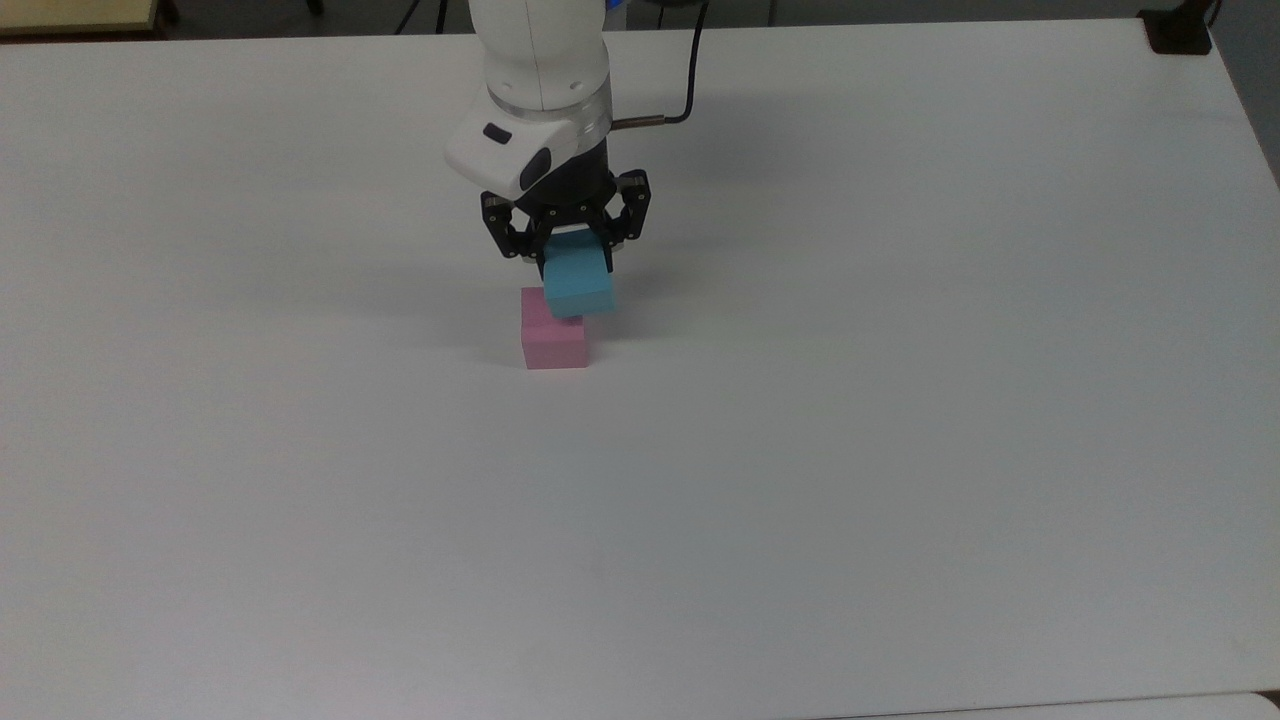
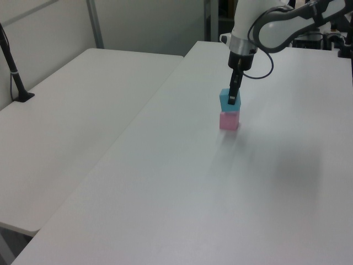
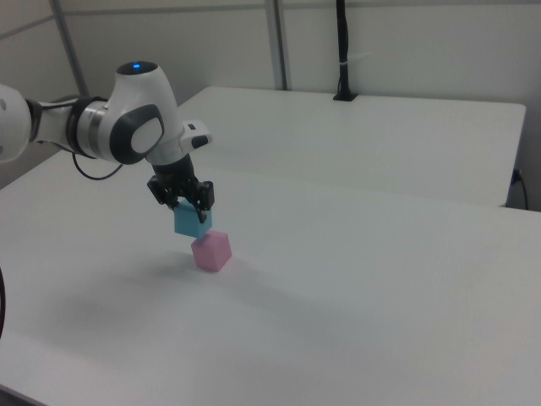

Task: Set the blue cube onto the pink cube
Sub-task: 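Lower the blue cube onto the pink cube's top face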

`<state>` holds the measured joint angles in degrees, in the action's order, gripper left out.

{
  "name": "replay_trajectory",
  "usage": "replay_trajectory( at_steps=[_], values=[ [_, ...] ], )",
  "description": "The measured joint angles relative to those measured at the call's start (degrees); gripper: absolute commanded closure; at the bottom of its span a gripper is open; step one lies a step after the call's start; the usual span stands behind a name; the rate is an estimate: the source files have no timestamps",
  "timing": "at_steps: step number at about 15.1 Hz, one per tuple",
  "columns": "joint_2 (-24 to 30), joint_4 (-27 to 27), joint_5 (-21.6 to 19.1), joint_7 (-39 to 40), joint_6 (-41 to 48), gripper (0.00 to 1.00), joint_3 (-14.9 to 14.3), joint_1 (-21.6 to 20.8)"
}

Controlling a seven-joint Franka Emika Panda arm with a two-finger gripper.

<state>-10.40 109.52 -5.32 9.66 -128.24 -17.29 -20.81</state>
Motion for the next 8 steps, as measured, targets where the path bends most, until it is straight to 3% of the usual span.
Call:
replay_trajectory(
  at_steps=[4, 5, 7, 8],
  values=[
    [-1.3, 0.2, 1.3, 0.0, -2.9, 0.86, -0.5, 0.5],
    [-1.3, 0.2, 1.8, 0.0, -2.9, 0.73, -0.5, 0.5],
    [-1.8, 0.2, 2.5, 0.0, -2.9, 0.0, -0.5, 0.5],
    [-2.3, 0.2, 2.5, 0.0, -2.9, 0.0, -0.6, 0.5]
  ],
)
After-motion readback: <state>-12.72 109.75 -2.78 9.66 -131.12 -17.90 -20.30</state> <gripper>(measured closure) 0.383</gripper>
